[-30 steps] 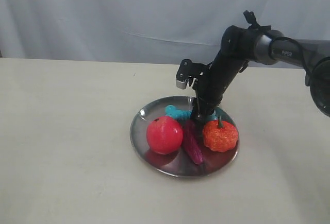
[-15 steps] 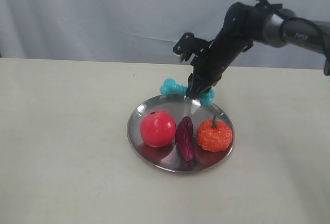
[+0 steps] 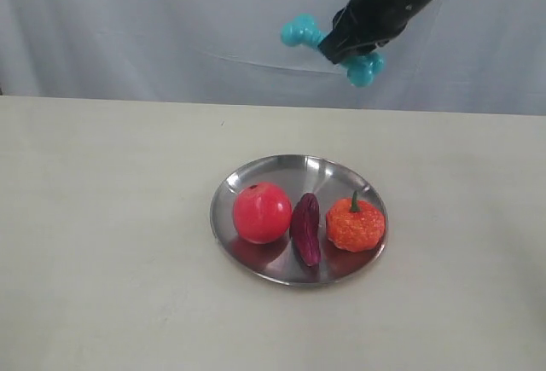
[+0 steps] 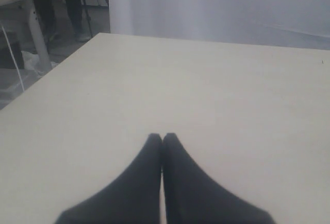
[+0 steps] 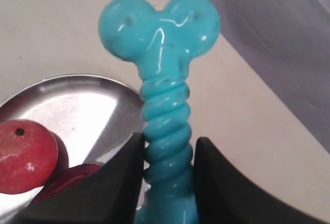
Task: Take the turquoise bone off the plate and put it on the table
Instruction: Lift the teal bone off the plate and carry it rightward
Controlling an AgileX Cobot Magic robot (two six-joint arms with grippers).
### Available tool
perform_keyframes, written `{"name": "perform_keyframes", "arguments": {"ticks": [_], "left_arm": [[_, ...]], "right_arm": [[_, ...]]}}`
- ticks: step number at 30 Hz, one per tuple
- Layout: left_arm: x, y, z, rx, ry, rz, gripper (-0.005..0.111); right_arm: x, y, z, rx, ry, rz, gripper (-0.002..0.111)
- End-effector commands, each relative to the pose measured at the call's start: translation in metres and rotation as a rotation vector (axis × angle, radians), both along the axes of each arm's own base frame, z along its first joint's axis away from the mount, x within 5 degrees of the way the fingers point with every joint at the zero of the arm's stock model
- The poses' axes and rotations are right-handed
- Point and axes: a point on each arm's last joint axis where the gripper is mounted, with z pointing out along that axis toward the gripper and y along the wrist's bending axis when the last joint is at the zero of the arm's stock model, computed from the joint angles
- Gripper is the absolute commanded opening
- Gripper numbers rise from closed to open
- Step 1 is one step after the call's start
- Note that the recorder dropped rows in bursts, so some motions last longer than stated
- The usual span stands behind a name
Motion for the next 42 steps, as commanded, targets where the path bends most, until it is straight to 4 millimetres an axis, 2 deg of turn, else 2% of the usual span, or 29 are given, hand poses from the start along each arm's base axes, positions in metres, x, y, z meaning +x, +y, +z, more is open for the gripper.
{"name": "perform_keyframes", "arguments": {"ticks": [1, 5, 9, 15, 21, 28, 35, 42], "left_arm": [[0.000, 0.000, 0.000, 0.000, -0.004, 0.003, 0.000], [0.000, 0.000, 0.000, 0.000, -0.004, 0.003, 0.000], [0.000, 0.000, 0.000, 0.000, -0.004, 0.003, 0.000], [0.000, 0.000, 0.000, 0.000, -0.004, 0.003, 0.000], [0.000, 0.000, 0.000, 0.000, -0.004, 0.003, 0.000], [0.000, 0.000, 0.000, 0.000, -0.004, 0.003, 0.000], [0.000, 0.000, 0.000, 0.000, -0.004, 0.003, 0.000], [0.000, 0.000, 0.000, 0.000, -0.004, 0.003, 0.000]], "right_arm": [[-0.021, -0.013, 0.034, -0.026, -0.053, -0.149, 0.000], [-0.040, -0.033, 0.055, 0.029, -0.071, -0.299, 0.000], [-0.057, -0.062, 0.064, 0.084, -0.056, -0.441, -0.001], [-0.075, -0.103, 0.059, 0.129, 0.026, -0.607, -0.001], [-0.080, -0.123, 0.046, 0.133, 0.099, -0.706, -0.001], [-0.067, -0.137, 0.011, 0.077, 0.214, -0.785, -0.001], [-0.044, -0.144, -0.050, 0.079, 0.368, -0.786, -0.001], [-0.044, -0.140, -0.113, 0.065, 0.543, -0.768, -0.001]]}}
